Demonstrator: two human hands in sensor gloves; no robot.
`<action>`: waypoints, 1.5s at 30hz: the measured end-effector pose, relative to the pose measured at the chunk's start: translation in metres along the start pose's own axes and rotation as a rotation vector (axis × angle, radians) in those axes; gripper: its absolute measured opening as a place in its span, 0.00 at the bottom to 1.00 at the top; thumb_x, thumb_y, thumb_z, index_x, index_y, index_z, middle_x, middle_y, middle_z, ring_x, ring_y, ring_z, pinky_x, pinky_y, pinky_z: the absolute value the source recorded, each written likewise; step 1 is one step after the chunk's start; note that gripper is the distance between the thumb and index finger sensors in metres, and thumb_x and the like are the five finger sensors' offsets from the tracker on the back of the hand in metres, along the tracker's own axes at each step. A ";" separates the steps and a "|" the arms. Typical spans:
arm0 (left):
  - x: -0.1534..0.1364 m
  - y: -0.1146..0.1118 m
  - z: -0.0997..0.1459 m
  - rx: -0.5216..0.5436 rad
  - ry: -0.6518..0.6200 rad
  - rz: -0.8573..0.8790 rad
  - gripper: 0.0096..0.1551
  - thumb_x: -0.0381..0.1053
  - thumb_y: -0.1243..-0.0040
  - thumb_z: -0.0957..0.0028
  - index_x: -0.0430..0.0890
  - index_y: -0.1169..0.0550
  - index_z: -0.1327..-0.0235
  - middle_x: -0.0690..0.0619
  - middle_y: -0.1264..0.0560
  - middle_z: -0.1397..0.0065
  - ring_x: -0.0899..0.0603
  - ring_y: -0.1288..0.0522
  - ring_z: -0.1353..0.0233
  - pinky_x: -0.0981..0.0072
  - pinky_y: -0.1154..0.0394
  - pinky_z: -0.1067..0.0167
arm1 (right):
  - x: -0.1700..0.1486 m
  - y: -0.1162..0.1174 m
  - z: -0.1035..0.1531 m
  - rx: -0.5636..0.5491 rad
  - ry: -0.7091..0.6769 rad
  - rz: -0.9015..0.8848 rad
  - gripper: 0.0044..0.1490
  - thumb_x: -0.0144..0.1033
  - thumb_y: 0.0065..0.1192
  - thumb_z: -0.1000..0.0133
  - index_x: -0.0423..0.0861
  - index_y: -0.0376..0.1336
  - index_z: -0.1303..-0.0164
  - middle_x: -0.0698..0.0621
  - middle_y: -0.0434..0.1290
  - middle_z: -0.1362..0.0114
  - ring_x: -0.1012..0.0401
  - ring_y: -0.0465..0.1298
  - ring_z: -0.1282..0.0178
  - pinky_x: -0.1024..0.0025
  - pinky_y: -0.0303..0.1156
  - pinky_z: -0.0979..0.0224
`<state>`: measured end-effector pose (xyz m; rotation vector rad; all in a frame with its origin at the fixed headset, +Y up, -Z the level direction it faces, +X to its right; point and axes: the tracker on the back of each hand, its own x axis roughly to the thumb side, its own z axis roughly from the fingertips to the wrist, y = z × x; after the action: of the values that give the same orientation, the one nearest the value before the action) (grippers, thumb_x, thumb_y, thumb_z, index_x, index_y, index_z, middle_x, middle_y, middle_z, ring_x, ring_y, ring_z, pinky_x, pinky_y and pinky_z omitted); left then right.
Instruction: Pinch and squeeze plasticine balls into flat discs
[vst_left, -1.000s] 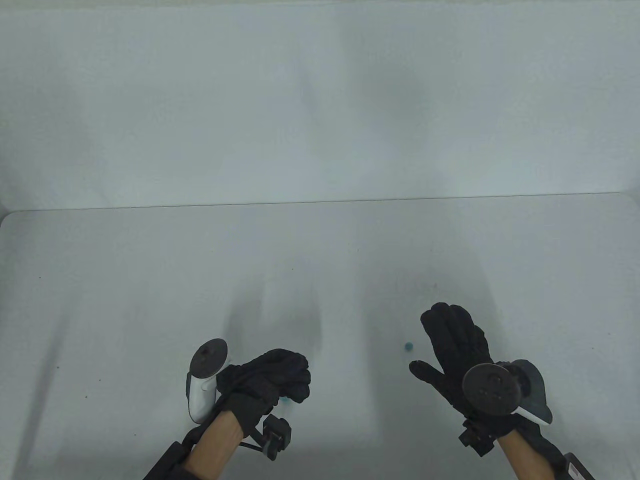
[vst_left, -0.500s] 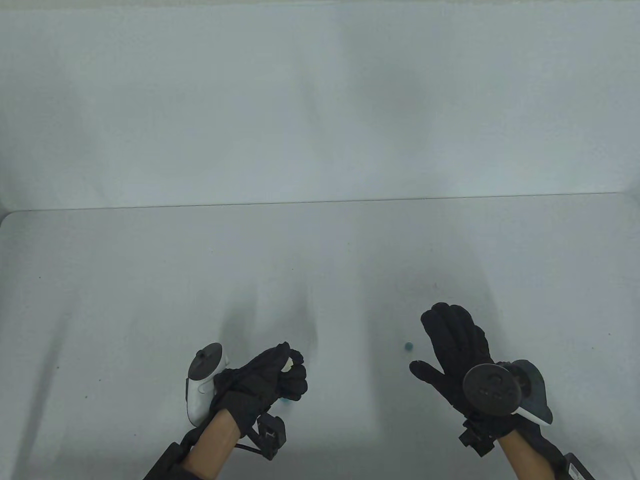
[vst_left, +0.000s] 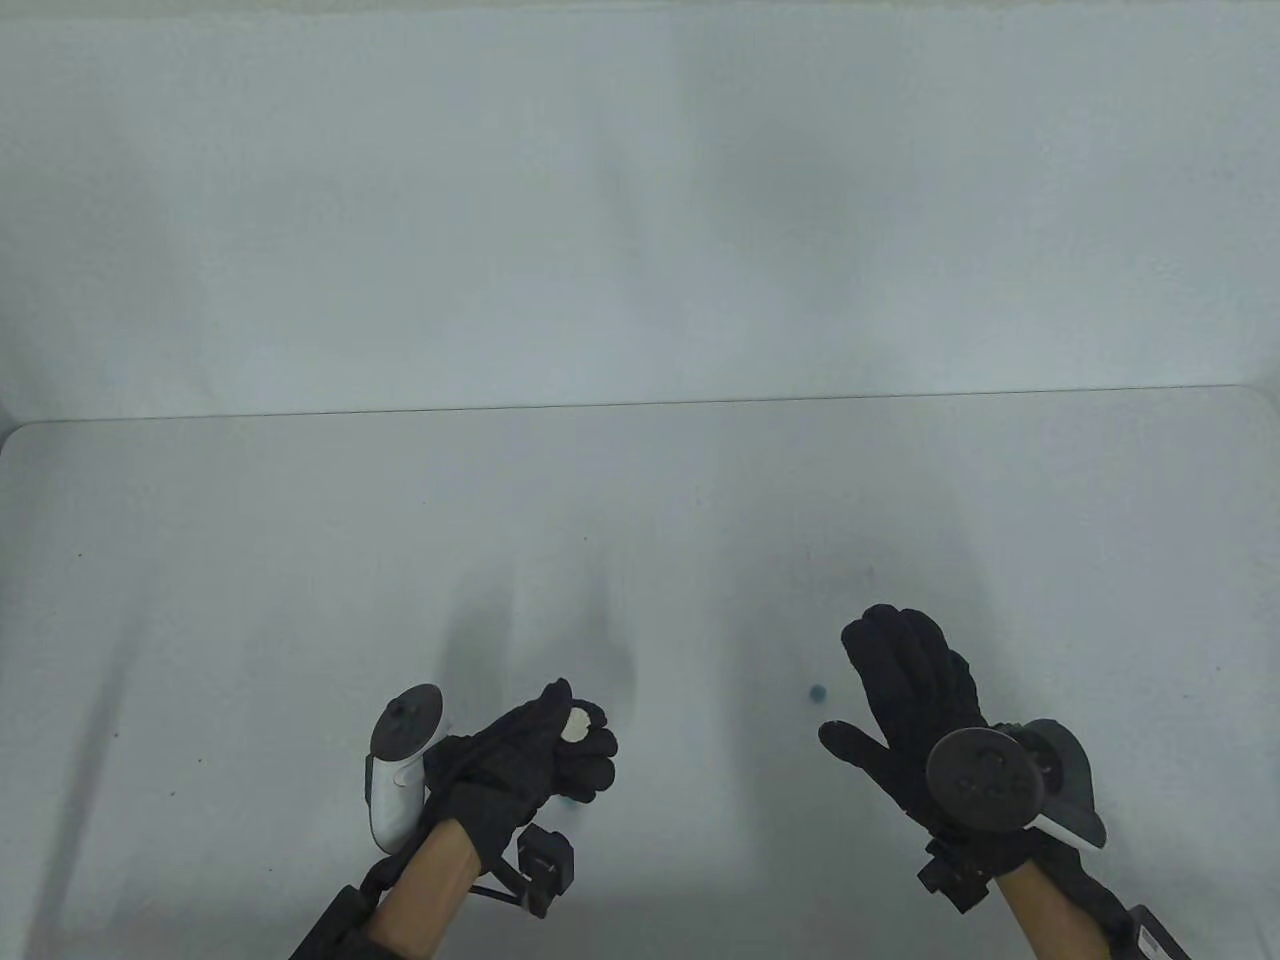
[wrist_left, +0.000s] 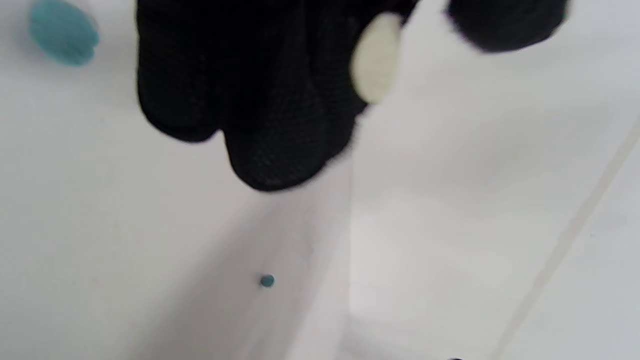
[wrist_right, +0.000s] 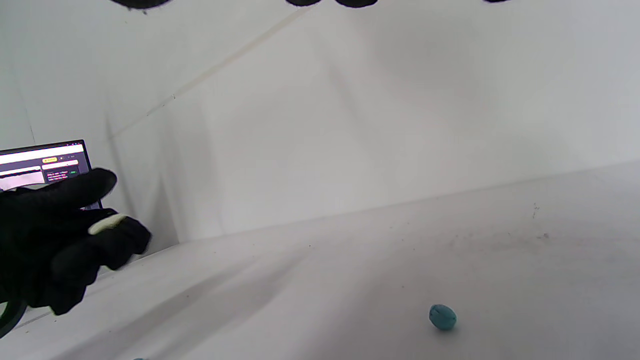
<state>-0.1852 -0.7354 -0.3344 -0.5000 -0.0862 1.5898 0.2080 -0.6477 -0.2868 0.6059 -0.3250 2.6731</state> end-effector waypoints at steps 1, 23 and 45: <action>-0.001 0.000 0.000 -0.003 0.004 0.027 0.49 0.69 0.55 0.44 0.30 0.29 0.28 0.36 0.22 0.33 0.38 0.15 0.43 0.47 0.21 0.41 | 0.000 0.000 0.000 -0.001 0.001 0.002 0.53 0.67 0.39 0.39 0.42 0.41 0.13 0.38 0.43 0.09 0.34 0.47 0.13 0.28 0.52 0.23; 0.002 0.001 0.000 0.060 -0.010 -0.023 0.28 0.53 0.49 0.40 0.34 0.20 0.43 0.48 0.13 0.49 0.48 0.09 0.53 0.60 0.15 0.46 | 0.002 -0.001 0.001 -0.007 -0.008 0.004 0.53 0.67 0.39 0.39 0.42 0.41 0.13 0.38 0.43 0.09 0.34 0.47 0.13 0.28 0.52 0.23; 0.001 -0.001 -0.002 0.011 -0.047 0.017 0.35 0.52 0.49 0.40 0.32 0.32 0.27 0.48 0.20 0.38 0.46 0.14 0.42 0.57 0.20 0.38 | 0.003 -0.002 0.001 -0.008 -0.007 0.003 0.53 0.67 0.39 0.39 0.42 0.41 0.13 0.38 0.43 0.09 0.34 0.47 0.13 0.28 0.52 0.23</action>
<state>-0.1837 -0.7353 -0.3366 -0.4561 -0.1083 1.6183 0.2068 -0.6452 -0.2847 0.6125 -0.3380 2.6723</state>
